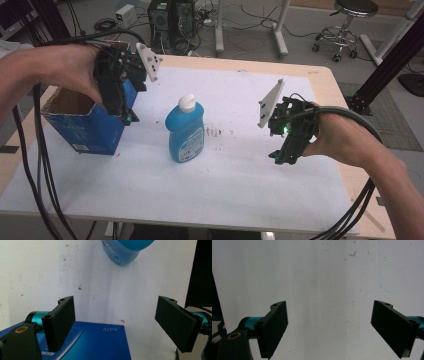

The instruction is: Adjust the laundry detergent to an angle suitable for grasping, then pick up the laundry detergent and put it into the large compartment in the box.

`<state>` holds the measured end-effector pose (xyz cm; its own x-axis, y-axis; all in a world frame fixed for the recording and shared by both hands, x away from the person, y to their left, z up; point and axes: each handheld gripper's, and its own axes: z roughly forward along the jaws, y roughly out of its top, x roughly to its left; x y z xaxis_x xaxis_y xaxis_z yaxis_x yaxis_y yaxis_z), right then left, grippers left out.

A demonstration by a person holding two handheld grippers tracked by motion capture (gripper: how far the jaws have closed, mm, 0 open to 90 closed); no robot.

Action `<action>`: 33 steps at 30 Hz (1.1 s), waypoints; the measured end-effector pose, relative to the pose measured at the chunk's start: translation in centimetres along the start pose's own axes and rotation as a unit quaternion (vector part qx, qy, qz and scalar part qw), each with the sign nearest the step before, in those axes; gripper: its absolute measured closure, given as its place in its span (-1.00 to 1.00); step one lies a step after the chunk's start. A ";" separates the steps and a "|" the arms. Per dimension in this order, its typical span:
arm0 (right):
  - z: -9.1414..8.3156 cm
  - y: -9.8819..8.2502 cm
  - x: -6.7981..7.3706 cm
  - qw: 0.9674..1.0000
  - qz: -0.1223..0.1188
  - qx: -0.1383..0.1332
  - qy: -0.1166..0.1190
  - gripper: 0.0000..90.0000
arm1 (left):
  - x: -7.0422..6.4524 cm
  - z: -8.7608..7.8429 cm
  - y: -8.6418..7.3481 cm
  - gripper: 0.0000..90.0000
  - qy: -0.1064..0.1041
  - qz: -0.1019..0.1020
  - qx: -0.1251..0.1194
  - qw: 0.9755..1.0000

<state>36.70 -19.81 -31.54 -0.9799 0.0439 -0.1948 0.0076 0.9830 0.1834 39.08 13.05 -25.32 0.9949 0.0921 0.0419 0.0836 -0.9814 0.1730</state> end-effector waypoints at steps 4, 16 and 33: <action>-0.1 -0.1 0.0 1.000 -0.001 0.000 -0.002 -0.70 | -0.1 -0.1 0.1 -0.63 0.002 0.001 0.000 1.000; -0.6 0.0 0.4 1.000 -0.006 -0.001 -0.011 -0.70 | -1.0 -0.4 0.3 -0.63 0.004 0.004 0.000 1.000; -0.5 -0.1 0.5 1.000 -0.007 0.002 -0.014 -0.71 | -1.7 -0.4 0.7 -0.63 -0.002 -0.010 0.006 1.000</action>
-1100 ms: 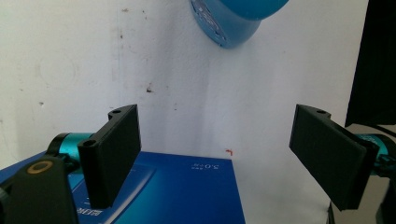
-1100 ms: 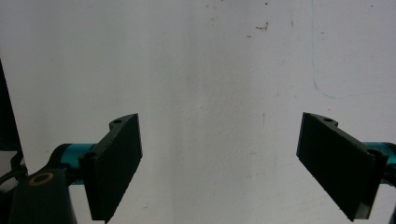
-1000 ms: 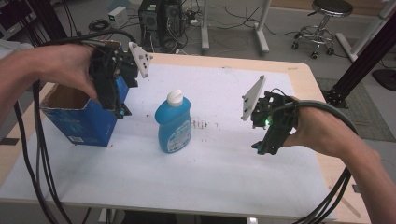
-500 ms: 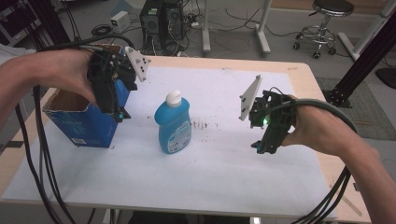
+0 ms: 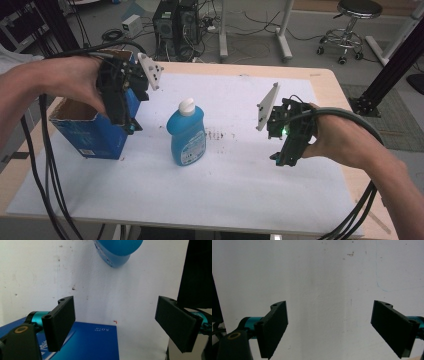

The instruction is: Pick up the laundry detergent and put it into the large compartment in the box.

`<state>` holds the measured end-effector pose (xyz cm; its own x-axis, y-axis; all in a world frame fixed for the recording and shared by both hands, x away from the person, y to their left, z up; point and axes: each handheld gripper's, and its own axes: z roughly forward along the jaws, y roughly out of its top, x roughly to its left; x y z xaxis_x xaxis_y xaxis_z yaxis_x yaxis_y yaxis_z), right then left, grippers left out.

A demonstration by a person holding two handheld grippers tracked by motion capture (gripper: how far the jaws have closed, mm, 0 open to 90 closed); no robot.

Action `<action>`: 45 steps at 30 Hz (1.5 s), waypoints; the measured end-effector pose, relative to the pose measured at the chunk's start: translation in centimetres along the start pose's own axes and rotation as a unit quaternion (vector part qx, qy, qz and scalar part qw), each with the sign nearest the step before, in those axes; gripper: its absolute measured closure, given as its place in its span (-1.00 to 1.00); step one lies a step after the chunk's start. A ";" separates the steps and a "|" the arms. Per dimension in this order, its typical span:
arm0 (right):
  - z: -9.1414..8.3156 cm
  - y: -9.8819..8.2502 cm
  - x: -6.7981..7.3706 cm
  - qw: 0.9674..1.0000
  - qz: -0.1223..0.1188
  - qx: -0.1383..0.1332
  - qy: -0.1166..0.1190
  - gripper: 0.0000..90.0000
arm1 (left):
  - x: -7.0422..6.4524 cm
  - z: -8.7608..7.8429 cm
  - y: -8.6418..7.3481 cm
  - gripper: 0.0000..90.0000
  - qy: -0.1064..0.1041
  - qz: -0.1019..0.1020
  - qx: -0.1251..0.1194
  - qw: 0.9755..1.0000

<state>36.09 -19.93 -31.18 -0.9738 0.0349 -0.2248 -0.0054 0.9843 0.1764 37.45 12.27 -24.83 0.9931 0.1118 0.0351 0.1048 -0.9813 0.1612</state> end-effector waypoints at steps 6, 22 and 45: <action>0.2 -0.3 0.0 1.000 0.008 0.003 0.000 -0.70 | -0.4 0.2 0.3 -0.63 -0.007 -0.044 -0.021 0.999; 0.3 -0.4 0.0 1.000 0.025 0.010 -0.002 -0.70 | -1.5 0.3 3.0 -0.63 0.016 -0.170 -0.035 0.985; 0.5 -0.6 0.1 1.000 0.027 0.013 -0.005 -0.70 | -1.8 1.9 7.0 -0.63 0.036 -0.304 -0.028 0.952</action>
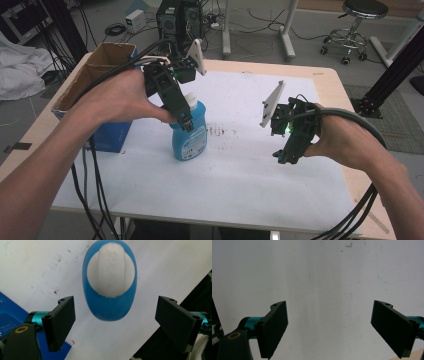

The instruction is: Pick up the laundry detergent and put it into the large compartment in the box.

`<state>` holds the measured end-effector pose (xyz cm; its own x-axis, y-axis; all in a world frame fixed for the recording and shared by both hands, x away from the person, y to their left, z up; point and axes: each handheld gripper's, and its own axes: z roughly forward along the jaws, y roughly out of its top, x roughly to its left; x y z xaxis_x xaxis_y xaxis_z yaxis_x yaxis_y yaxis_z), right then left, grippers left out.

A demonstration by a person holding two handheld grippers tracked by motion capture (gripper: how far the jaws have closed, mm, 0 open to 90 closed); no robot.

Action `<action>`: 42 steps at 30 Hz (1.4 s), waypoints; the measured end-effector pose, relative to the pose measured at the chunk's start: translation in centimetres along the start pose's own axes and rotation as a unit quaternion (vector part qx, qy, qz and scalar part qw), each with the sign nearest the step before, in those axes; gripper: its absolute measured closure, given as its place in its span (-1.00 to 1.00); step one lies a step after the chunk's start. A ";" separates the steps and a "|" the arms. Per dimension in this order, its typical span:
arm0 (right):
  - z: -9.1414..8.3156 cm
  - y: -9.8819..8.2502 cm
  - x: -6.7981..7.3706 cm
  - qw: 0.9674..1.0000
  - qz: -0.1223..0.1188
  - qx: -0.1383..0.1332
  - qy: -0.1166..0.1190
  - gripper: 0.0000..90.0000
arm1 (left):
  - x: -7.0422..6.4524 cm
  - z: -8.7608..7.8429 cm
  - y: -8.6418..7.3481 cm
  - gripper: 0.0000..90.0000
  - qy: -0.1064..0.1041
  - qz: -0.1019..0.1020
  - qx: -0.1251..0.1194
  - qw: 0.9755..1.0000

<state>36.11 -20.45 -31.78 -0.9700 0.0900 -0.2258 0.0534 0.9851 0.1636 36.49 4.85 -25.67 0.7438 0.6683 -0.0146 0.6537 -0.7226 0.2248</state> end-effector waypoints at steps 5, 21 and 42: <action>-0.1 -0.3 0.1 1.000 0.004 -0.001 -0.001 -0.70 | -0.1 0.8 0.7 -0.63 0.003 -0.021 0.002 1.000; 0.2 -0.5 0.2 1.000 0.008 -0.002 0.001 -0.70 | -0.3 2.5 1.6 -0.62 0.013 -0.029 -0.003 0.999; 0.4 -0.6 0.1 1.000 0.011 0.002 0.002 -0.70 | -0.3 3.1 2.2 -0.43 0.012 -0.031 0.000 0.999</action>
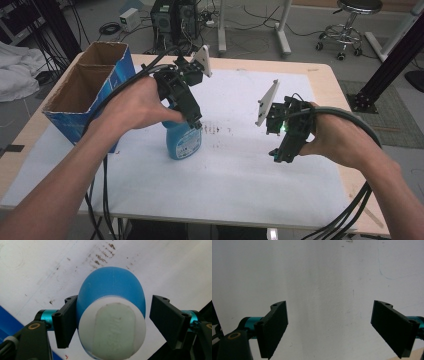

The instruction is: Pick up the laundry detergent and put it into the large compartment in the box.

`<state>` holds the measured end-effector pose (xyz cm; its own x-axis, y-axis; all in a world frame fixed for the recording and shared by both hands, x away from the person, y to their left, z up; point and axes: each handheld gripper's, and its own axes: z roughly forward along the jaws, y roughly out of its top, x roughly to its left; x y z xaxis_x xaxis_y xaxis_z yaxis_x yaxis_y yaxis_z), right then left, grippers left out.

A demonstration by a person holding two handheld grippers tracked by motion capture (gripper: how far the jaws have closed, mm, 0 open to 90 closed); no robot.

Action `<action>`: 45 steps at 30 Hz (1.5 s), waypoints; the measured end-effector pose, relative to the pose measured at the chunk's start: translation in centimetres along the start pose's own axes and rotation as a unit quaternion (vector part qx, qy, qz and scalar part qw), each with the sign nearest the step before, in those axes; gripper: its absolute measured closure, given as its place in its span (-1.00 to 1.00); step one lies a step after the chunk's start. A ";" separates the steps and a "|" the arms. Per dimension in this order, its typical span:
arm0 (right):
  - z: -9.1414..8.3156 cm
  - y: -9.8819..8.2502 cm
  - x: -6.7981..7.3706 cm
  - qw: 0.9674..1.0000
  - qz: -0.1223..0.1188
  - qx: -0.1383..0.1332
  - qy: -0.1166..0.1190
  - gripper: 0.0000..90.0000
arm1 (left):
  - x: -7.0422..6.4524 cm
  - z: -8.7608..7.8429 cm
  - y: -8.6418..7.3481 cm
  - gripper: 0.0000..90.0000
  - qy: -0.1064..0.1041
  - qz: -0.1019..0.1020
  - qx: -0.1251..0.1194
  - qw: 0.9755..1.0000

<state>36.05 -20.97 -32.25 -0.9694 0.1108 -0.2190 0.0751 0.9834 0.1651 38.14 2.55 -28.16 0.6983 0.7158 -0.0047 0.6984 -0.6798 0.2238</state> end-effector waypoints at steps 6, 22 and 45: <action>0.2 -0.1 0.0 1.000 0.000 -0.001 0.000 -0.70 | 0.0 0.0 0.0 -0.40 0.004 -0.002 0.000 1.000; 0.3 0.0 0.2 1.000 0.000 0.001 0.001 -0.70 | 0.2 0.0 0.0 -0.30 0.008 -0.003 -0.001 1.000; 0.2 0.1 0.2 1.000 0.000 0.001 -0.002 -0.70 | 0.5 0.0 0.0 -0.15 0.010 0.004 -0.003 1.000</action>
<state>35.88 -20.85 -32.52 -0.9684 0.1107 -0.2233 0.0749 0.9838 0.1630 38.46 2.88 -28.15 0.7010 0.7130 0.0159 0.6915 -0.6850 0.2293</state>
